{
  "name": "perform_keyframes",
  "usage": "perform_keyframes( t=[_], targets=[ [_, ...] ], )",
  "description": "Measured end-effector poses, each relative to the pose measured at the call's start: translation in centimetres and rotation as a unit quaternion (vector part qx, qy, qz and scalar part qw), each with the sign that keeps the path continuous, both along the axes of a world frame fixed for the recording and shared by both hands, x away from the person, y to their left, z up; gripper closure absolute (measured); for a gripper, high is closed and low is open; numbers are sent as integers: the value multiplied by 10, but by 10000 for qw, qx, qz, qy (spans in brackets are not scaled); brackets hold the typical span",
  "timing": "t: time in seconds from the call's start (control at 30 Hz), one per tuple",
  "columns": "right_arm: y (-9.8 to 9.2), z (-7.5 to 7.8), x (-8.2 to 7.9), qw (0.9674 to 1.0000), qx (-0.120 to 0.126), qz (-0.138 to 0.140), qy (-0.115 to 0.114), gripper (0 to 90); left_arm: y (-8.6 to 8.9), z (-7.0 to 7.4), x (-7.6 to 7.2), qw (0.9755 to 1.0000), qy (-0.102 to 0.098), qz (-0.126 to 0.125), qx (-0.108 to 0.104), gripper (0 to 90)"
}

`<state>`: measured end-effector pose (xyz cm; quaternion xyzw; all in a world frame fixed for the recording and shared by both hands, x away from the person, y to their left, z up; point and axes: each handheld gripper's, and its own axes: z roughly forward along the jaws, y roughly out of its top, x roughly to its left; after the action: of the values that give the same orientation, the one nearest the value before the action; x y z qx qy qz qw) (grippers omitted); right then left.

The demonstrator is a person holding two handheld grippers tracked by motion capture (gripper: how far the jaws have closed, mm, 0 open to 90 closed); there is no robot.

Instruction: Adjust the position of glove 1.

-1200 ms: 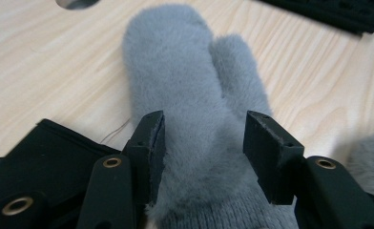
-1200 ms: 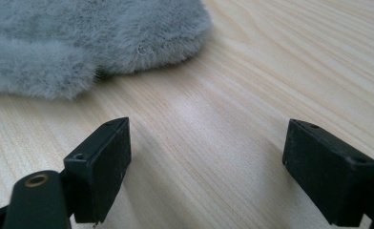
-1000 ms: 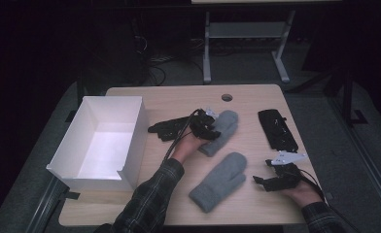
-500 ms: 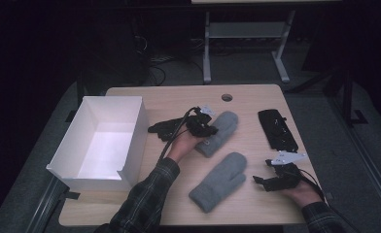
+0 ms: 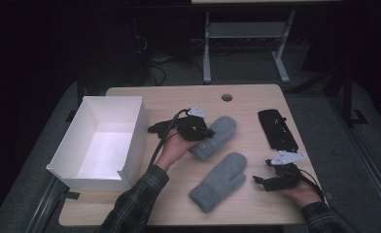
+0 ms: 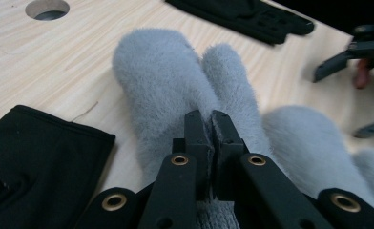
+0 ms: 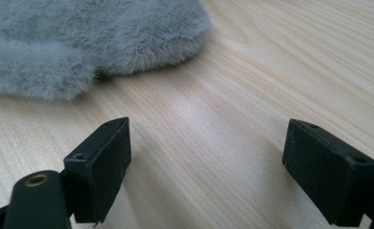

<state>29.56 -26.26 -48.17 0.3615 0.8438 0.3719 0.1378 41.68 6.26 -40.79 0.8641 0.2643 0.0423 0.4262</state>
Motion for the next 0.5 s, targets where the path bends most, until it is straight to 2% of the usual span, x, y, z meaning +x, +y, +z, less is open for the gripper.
perform_keyframes(
  t=[0.1, 0.2, 0.23, 0.3, 0.33, 0.37, 0.4, 0.43, 0.5],
  targets=[
    [0, 0, 0, 10000, -23, 12, -11, 164, 8, 7, -11, 9999, 27, 7, -116, 875],
    [0, 0, 1, 10000, -27, 9, -35, 164, 14, 14, -25, 9996, 84, -93, -245, 874],
    [0, 0, 1, 10000, -27, 9, -35, 164, 14, 14, -25, 9996, 84, -93, -245, 875],
    [0, 0, 1, 10000, -29, 11, -37, 164, 16, 17, -34, 9994, 97, -153, -295, 875],
    [0, 0, 1, 10000, -28, 8, -34, 164, 16, 19, -43, 9992, 118, -230, -303, 874],
    [0, 0, 1, 10000, -28, 8, -34, 164, 16, 19, -43, 9992, 118, -230, -303, 875],
    [0, 0, 1, 10000, -29, 6, -35, 164, 16, 20, -52, 9990, 130, -263, -331, 874],
    [0, 0, 1, 10000, -29, 6, -35, 164, 16, 20, -52, 9990, 130, -263, -331, 875],
    [0, 0, 1, 10000, -26, 4, -33, 164, 16, 21, -64, 9990, 97, -281, -347, 875]
  ],
)
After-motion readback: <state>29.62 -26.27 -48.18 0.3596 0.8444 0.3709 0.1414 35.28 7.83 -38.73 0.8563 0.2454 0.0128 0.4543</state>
